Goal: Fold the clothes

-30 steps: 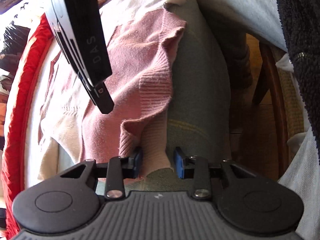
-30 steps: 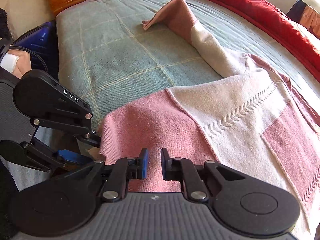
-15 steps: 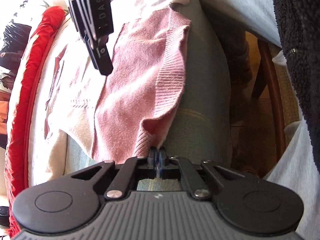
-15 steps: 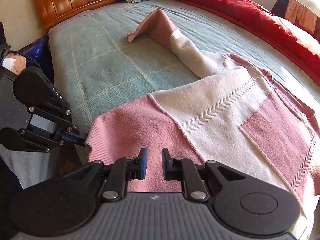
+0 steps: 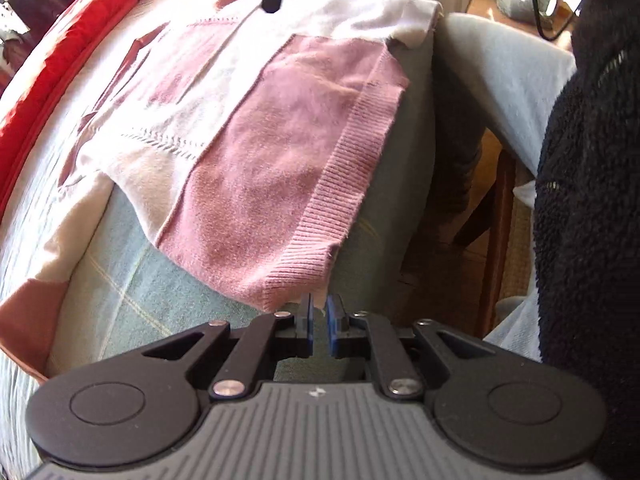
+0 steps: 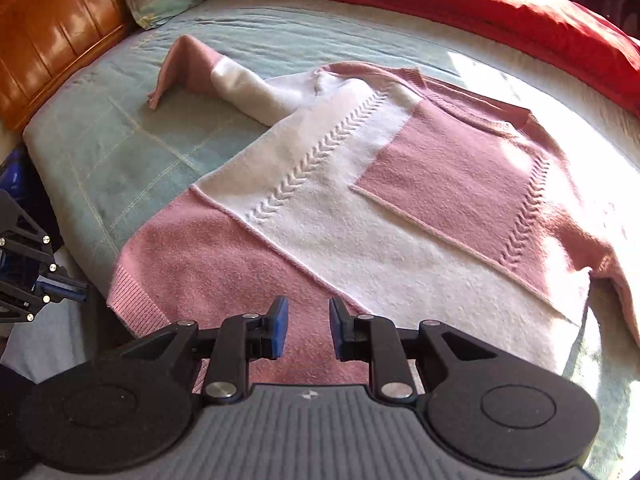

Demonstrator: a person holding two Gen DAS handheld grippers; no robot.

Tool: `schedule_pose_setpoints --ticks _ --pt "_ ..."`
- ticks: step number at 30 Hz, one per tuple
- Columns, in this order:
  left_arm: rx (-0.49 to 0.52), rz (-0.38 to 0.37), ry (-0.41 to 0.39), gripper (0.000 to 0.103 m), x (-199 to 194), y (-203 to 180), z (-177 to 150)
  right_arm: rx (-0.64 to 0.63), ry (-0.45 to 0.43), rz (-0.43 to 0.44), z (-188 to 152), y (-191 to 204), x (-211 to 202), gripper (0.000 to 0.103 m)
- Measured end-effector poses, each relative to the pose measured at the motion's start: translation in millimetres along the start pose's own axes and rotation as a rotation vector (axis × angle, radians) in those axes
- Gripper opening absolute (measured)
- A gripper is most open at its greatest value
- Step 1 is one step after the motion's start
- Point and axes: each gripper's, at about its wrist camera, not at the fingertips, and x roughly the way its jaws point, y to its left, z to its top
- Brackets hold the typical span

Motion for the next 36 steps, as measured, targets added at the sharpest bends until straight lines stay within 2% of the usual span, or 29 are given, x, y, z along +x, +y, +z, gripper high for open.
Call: schedule_pose_setpoints --ticks 4,6,7,8,11,14,15,17,20,22,24,28,32,34,36 --pt "-0.198 0.017 -0.088 0.011 -22.3 31.8 20.6 0.161 -0.024 -0.035 -6.7 -39.2 -24.7 0.035" --pt "-0.311 0.017 -0.136 0.029 -21.2 49.2 35.0 0.274 -0.024 -0.024 -15.9 -57.0 -22.5 0.041" --pt "-0.363 0.023 -0.161 0.049 -17.6 56.7 43.3 0.333 -0.022 -0.016 -20.9 -65.8 -20.2 0.043" --pt "-0.398 0.034 -0.182 0.065 -10.9 61.1 51.7 0.376 -0.017 -0.008 -26.1 -71.2 -15.0 0.046" --pt "-0.518 0.025 -0.213 0.067 16.3 73.8 75.9 0.458 0.000 -0.013 -46.9 -75.8 13.6 0.055" --pt "-0.670 -0.063 -0.215 0.068 52.7 82.8 89.9 0.553 -0.005 0.007 -68.1 -76.6 38.9 0.056" --pt "-0.731 -0.087 -0.210 0.068 67.7 83.0 91.5 0.576 -0.007 0.012 -74.1 -75.8 43.4 0.059" --pt "-0.791 -0.105 -0.176 0.068 89.9 80.9 90.4 0.615 -0.014 0.022 -87.9 -72.3 51.1 0.062" --pt "-0.847 -0.085 -0.096 0.068 107.5 71.9 78.4 0.633 -0.036 0.032 -106.7 -63.2 44.8 0.064" --pt "-0.852 -0.065 -0.115 0.071 104.0 61.0 64.2 0.662 -0.046 0.041 -125.2 -59.7 37.5 0.068" --pt "-0.852 -0.053 -0.100 0.075 98.8 52.8 52.6 0.698 -0.051 0.059 -144.3 -59.0 31.9 0.068" --pt "-0.776 -0.007 -0.060 0.075 89.3 41.6 50.5 0.799 -0.093 0.101 -172.5 -70.3 10.1 0.068" --pt "-0.766 0.029 -0.064 0.076 78.0 48.3 67.0 0.880 -0.223 0.069 -181.6 -95.5 -26.7 0.071" --pt "-0.770 0.017 -0.083 0.076 76.8 53.0 75.6 0.931 -0.272 0.094 -184.9 -107.4 -31.5 0.071" --pt "-0.780 0.000 -0.096 0.076 80.2 56.6 84.7 0.966 -0.283 0.079 -185.8 -115.9 -28.6 0.071"
